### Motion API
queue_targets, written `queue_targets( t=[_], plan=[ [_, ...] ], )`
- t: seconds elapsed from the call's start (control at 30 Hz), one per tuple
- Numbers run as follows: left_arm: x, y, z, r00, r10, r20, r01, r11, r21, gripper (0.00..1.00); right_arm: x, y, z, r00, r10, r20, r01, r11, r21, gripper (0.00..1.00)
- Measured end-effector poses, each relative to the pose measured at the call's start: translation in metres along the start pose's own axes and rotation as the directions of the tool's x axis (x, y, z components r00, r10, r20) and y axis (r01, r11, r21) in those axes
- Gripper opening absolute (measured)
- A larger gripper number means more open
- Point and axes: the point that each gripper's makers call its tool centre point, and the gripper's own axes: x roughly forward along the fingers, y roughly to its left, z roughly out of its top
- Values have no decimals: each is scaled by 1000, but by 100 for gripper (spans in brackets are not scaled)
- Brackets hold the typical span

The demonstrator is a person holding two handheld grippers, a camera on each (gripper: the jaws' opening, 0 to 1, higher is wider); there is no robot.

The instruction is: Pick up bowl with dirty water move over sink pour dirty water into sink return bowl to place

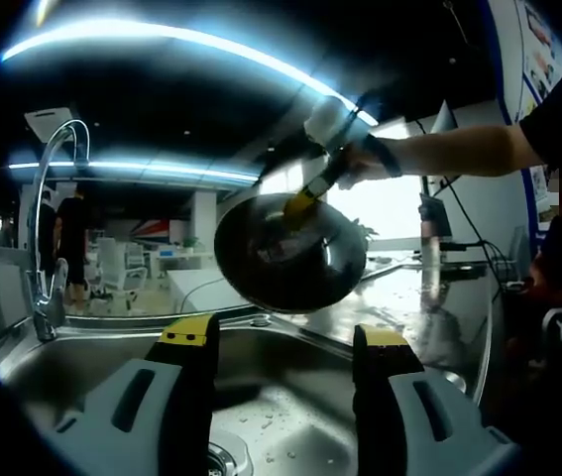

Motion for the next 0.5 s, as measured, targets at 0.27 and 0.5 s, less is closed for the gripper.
queue_targets(
  t=[0.27,0.5],
  plan=[
    [-1,-2,1,1000,0,2,0,1000,1,53,-1,4,4,1000,-14,11,15,998,-67,0],
    [-2,-3,2,1000,-1,7,1,1000,-6,53,-5,1,4,999,-42,22,45,991,-130,0]
  ],
)
